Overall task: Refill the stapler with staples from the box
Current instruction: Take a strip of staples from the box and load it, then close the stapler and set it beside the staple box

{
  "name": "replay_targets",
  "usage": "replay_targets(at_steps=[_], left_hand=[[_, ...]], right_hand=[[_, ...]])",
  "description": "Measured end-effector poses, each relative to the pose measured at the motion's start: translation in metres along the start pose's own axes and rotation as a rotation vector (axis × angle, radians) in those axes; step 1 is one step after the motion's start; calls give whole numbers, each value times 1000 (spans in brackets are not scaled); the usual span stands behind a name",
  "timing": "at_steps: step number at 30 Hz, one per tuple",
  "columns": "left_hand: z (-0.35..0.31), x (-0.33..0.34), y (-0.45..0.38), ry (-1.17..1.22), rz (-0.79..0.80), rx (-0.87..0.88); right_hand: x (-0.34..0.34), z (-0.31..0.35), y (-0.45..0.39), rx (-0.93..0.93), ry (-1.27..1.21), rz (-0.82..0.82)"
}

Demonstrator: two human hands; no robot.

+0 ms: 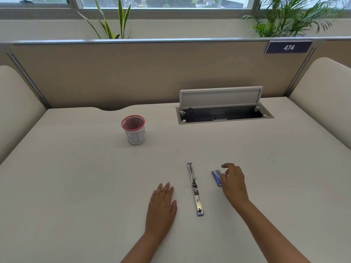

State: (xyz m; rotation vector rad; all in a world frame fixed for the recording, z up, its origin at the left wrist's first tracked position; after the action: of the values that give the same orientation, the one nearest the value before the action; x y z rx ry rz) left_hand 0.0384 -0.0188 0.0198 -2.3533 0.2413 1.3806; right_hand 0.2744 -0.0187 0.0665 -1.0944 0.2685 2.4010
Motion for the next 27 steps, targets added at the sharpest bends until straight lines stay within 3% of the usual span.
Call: replay_targets(at_steps=[5,9,15,17,20,25,27], left_hand=[[5,5,1,88,46,-54],[6,4,2,118,66,-74],[7,0,-1,186,96,-207],[4,-5,-6,352,35,-305],[-4,-10,-15,785,12,-551],[-21,2,-19,1240,218,-925],[-21,2,-18,1368,299,-997]], right_hand=[[25,33,9,-161,66,199],[45,41,11,-163,139,371],[49,43,9,-179,144,354],[48,45,10,-195,137,348],[46,49,14,-229,134,339],[42,60,28,-277,65,340],[43,64,35,-294,39,360]])
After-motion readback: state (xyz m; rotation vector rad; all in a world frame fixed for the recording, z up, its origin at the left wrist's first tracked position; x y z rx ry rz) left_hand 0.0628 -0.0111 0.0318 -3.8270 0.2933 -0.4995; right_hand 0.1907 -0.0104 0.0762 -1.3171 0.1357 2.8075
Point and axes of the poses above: each hand's wrist, its own y-axis away from the middle knuckle, its own x-axis out of the palm, z = x × y, the point moved 3 cm from there along -y, towards the middle knuckle, and after that the axes turned 6 degrees about y, right-handed, at the moved point
